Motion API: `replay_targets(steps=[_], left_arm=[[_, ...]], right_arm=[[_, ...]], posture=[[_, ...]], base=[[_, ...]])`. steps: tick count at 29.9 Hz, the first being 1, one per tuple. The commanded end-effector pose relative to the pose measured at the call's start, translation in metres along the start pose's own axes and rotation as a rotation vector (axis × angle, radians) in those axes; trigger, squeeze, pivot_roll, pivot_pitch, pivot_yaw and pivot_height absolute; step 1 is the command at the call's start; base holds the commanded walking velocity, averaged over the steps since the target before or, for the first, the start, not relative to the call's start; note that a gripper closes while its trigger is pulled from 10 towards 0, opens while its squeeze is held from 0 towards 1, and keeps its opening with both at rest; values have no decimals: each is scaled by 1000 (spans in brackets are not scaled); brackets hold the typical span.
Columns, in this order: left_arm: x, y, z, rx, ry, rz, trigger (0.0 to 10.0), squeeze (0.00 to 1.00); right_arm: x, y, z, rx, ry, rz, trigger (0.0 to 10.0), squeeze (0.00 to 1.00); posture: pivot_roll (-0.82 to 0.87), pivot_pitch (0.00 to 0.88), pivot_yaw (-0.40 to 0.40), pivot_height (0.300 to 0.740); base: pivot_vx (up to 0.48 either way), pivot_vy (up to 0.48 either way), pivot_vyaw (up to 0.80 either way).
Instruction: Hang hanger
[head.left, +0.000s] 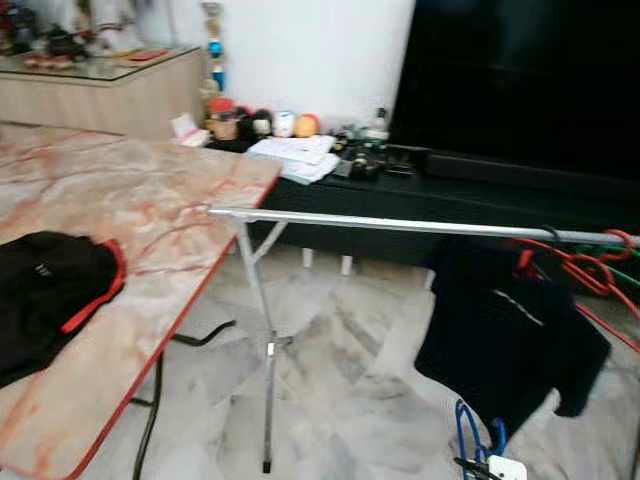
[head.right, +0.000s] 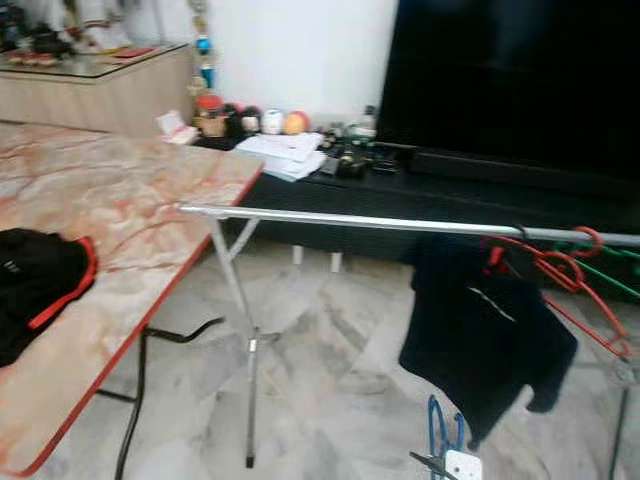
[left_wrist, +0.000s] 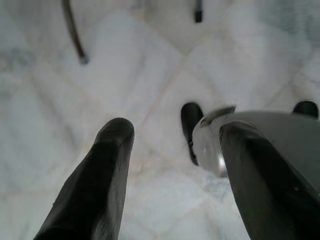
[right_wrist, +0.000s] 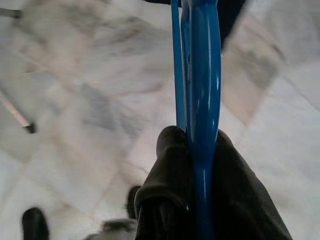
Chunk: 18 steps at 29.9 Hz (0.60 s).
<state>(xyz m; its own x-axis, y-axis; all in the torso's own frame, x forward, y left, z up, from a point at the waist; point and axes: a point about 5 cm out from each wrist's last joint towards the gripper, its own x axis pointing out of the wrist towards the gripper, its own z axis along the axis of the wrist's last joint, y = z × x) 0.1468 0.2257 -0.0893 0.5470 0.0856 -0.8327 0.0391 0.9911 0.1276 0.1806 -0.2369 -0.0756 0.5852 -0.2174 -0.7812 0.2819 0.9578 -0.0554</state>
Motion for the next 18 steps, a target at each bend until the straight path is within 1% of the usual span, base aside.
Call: replay_targets(steps=[1,3,6,7,9,10,18], left_arm=[[-1,-3,-5,2,12,-1,10000,0],[-1,-4,-7,18,16,-7,10000,0],[-1,-4,-8,11,20,-3,10000,0],[-1,-4,-8,5,22,3,10000,0],[-1,-3,-9,6,26,9,10000,0],[-1,-3,-10,8,29,12,10000,0],[-1,-1,-9,11,24,17,10000,0]], right_arm=[[0,-2,0,14,4,-3,10000,0],[0,-2,1,8,2,0,10000,0],[0,-1,1,9,0,5,10000,0],[1,5,1,-1,-3,19,10000,0],[1,10,1,-9,-4,32,10000,0],[0,16,0,-11,-1,45,10000,0],[0,32,-3,-31,6,79,10000,0]], posture=[[195,0,-43,740],[195,0,-43,740],[194,0,-43,740],[194,0,-44,740],[192,0,-43,740],[192,0,-43,740],[180,0,-32,740]], base=[[0,0,0],[0,0,0],[0,0,0],[0,0,0],[0,0,0],[0,0,0],[271,0,0]])
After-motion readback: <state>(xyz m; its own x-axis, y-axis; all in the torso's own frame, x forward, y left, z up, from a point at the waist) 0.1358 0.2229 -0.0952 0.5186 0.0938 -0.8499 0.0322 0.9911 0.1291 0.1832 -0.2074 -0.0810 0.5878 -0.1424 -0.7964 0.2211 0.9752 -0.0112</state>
